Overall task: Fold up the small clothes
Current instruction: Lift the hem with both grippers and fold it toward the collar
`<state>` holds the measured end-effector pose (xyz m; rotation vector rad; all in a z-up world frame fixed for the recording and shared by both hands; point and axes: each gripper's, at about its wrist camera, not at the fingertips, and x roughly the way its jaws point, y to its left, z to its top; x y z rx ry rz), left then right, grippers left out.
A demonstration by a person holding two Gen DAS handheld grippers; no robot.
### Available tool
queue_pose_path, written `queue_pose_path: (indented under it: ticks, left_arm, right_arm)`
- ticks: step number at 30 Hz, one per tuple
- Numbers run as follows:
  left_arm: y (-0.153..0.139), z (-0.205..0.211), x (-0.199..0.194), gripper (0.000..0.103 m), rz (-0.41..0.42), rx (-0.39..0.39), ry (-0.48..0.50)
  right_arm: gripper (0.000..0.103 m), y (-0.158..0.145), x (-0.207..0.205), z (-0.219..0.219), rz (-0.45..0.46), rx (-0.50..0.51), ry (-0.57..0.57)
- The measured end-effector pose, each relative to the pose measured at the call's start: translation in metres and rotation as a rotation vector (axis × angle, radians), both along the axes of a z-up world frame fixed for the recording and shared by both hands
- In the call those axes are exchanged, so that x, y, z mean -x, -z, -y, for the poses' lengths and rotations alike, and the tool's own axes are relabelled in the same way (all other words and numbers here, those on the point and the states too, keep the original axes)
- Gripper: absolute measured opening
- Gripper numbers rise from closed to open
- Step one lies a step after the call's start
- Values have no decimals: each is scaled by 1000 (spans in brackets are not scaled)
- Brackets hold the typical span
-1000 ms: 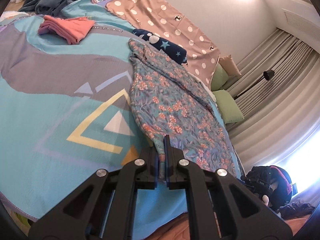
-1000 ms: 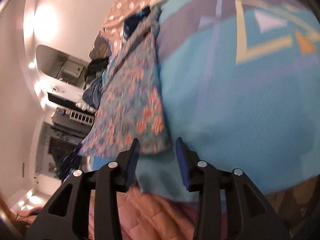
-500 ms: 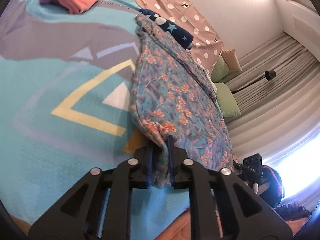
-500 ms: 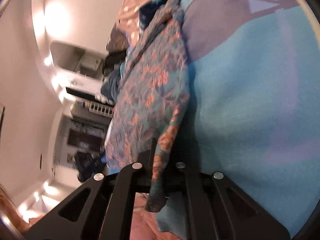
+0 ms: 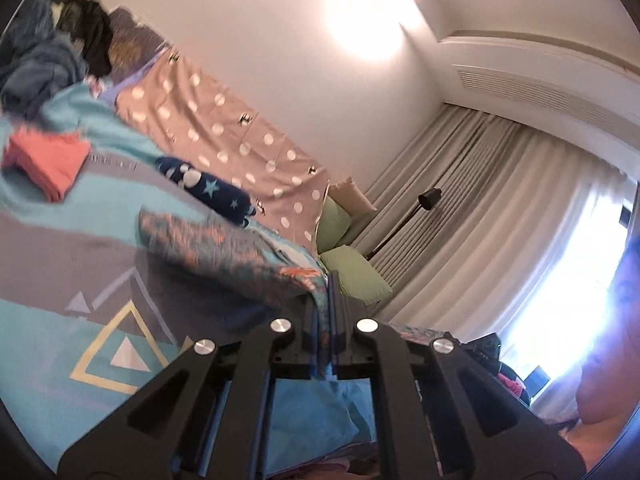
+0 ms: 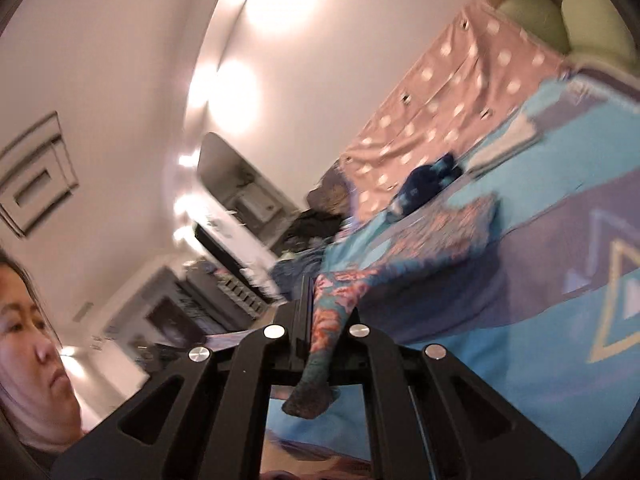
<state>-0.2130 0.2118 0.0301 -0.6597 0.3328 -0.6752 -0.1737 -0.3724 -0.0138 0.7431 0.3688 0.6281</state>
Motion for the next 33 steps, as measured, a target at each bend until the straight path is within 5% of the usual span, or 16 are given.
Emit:
queue_pose_path:
  ticks: [10, 33]
  left_arm:
    - [26, 8, -35, 4, -121, -32, -1]
    - [25, 5, -122, 9, -170, -38, -77]
  right_arm:
    - [4, 42, -51, -8, -161, -19, 28]
    - [6, 30, -150, -10, -147, -4, 59]
